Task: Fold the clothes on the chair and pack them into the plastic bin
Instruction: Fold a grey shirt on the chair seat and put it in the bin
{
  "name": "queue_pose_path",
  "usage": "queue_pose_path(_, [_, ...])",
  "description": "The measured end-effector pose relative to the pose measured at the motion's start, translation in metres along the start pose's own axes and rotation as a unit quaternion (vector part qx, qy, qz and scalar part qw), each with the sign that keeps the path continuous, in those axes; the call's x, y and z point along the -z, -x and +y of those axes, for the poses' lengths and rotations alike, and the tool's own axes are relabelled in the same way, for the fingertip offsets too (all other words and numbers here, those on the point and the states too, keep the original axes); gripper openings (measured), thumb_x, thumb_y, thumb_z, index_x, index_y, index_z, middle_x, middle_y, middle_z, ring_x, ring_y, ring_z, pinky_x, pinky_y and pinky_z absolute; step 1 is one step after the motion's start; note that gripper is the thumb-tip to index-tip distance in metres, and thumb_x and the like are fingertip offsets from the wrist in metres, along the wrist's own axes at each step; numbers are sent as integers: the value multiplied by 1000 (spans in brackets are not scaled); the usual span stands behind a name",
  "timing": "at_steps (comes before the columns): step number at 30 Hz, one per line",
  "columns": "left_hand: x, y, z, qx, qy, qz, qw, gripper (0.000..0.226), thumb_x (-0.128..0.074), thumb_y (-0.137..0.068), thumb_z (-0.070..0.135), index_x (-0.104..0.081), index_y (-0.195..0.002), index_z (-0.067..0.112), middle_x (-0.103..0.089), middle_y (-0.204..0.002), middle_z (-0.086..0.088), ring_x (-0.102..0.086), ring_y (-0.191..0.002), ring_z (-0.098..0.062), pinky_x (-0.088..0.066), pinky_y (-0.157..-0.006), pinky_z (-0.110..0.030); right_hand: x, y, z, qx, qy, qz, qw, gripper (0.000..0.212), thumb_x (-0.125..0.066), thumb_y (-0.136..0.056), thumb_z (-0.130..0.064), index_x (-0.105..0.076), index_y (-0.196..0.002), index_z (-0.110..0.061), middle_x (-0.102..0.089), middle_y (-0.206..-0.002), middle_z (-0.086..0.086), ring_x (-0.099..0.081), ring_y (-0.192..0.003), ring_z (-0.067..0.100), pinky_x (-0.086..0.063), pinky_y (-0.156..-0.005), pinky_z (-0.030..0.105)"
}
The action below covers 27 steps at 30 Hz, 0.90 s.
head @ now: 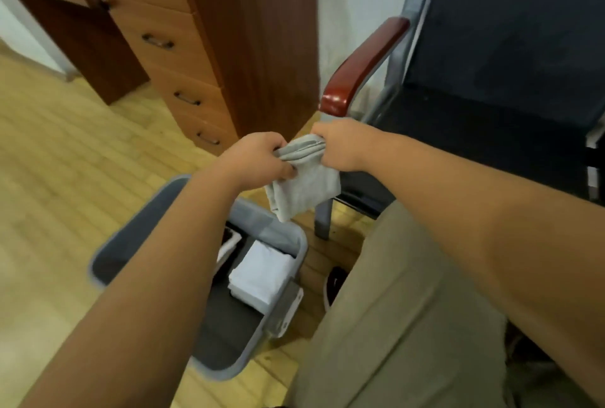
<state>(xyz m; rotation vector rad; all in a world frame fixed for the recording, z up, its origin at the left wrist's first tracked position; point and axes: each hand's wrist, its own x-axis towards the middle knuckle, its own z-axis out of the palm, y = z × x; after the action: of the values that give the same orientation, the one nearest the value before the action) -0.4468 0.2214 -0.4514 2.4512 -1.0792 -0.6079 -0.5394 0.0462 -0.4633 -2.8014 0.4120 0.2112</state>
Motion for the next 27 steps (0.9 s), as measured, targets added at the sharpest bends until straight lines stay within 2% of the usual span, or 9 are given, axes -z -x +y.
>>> queue_pose_path(2, [-7, 15, -43, 41, 37, 11, 998, 21, -81, -88, 30, -64, -93, 19, -65, -86, -4, -62, -78, -22, -47, -64, -37, -24, -23, -30, 14, 27, -33, 999, 8, -57, -95, -14, -59, -102, -15, -62, -100, 7, -61, -94, 29, -51, -78, 39])
queue_pose_path(8, [-55, 50, -141, 138, 124, 22, 982, 28, -77, -91, 33, -55, -84, 17, -54, -74, 0, -50, -67, -17, -38, -61, -34, -106, -64, -87, 28, 32, -137, 990, 17, -49, -97, -10, -65, -101, -9, -64, -96, 13, -57, -83, 27, -42, -64, 33])
queue_pose_path(11, [-85, 57, -174, 184, 181, 10, 966, 33, -79, -87, 32, -56, -84, 9, -53, -74, -2, -53, -65, -16, -46, -63, -40, -141, -71, -93, 27, 47, -193, 980, 22, -49, -97, -10, -69, -106, -7, -68, -102, 17, -56, -80, 27, -43, -64, 36])
queue_pose_path(14, [-110, 54, -195, 214, 222, 9, 951, 34, -78, -89, 41, -66, -109, 16, -69, -95, 0, -68, -84, -19, -62, -77, -47, -157, -77, -90, 26, 35, -214, 976, 34, -50, -100, -11, -65, -130, -9, -69, -121, 15, -64, -96, 28, -55, -78, 36])
queue_pose_path(16, [-120, 50, -201, 246, 171, -11, 954, 51, -73, -95, 44, -58, -137, 18, -65, -114, 1, -64, -87, -14, -54, -72, -32, -160, -82, -87, 14, 19, -203, 979, 37, -52, -101, -12, -61, -138, -11, -67, -128, 14, -67, -107, 31, -60, -92, 43])
queue_pose_path(18, [-126, 43, -206, 261, 119, -30, 957, 57, -65, -101, 39, -50, -149, 13, -58, -114, -1, -55, -78, -7, -40, -59, -24, -162, -88, -83, 3, 17, -203, 979, 35, -51, -103, -14, -62, -136, -9, -68, -130, 16, -68, -112, 34, -59, -97, 48])
queue_pose_path(21, [-131, 29, -219, 261, 102, -35, 959, 38, -59, -103, 31, -63, -134, 9, -64, -109, -1, -59, -76, -13, -43, -58, -26, -168, -92, -76, -11, 7, -220, 975, 36, -48, -103, -17, -67, -131, -7, -69, -130, 19, -67, -117, 36, -56, -99, 50])
queue_pose_path(24, [-132, 21, -227, 247, 100, -62, 962, 25, -54, -103, 22, -72, -116, 9, -67, -134, 4, -61, -77, -20, -46, -64, -29, -174, -92, -71, -26, -11, -247, 969, 35, -48, -104, -22, -70, -128, -7, -70, -128, 18, -67, -117, 35, -57, -97, 46])
queue_pose_path(27, [-134, 15, -227, 248, 124, -66, 958, 25, -53, -104, 19, -73, -117, 10, -64, -145, 2, -61, -78, -22, -51, -71, -35, -175, -91, -67, -34, -23, -261, 964, 35, -49, -103, -24, -71, -125, -7, -72, -124, 17, -69, -108, 32, -57, -85, 38])
